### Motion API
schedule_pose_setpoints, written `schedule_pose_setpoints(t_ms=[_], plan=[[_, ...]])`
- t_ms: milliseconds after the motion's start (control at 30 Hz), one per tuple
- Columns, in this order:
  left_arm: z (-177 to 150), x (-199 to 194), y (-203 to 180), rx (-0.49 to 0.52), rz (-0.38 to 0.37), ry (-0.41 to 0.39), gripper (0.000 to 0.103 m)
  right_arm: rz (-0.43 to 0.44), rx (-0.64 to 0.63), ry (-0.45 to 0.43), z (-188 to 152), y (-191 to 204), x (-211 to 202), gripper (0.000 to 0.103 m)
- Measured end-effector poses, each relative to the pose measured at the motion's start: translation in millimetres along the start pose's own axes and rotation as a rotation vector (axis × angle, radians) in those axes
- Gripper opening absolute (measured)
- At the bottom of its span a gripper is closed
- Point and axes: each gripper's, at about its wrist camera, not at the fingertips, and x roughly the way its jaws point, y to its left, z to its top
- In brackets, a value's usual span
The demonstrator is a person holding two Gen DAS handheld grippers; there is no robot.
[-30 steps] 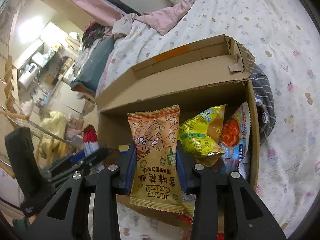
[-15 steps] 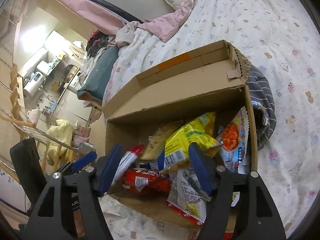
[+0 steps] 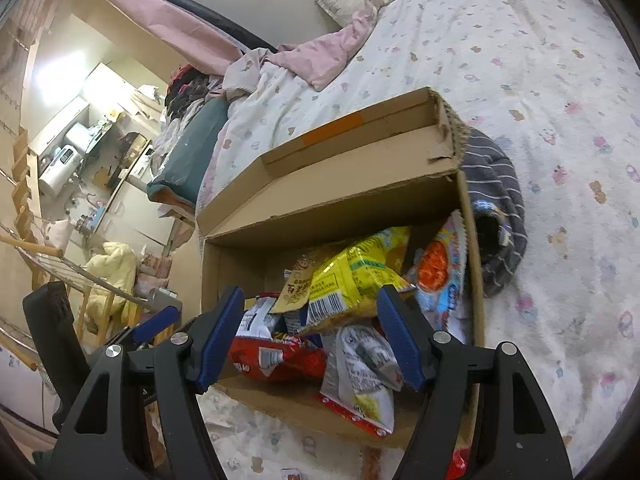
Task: Organize snacks
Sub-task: 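Open both grippers to drop the snacks into the box and withdraw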
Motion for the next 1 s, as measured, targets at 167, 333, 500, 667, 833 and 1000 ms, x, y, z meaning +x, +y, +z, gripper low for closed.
schedule_pose_setpoints(t_ms=[167, 333, 500, 667, 833, 1000], plan=[[-7, -11, 2, -0.026, -0.022, 0.004, 0.071, -0.022, 0.005, -0.017, -11, 1, -17, 0.072], [-17, -25, 3, -0.038, -0.02, -0.009, 0.071, -0.09, -0.021, -0.045, -23, 4, -31, 0.072], [-31, -37, 4, -0.046, -0.03, -0.009, 0.071, -0.112, -0.013, -0.04, -40, 0, -45, 0.072], [-42, -48, 7, -0.049, -0.013, -0.021, 0.075, -0.127, -0.015, -0.029, -57, -2, -57, 0.073], [-55, -53, 12, -0.075, -0.012, -0.012, 0.084, -0.153, -0.004, -0.017, -70, -10, -65, 0.073], [-69, -53, 11, -0.072, -0.005, 0.02, 0.084, -0.197, 0.012, 0.004, -83, -21, -71, 0.074]])
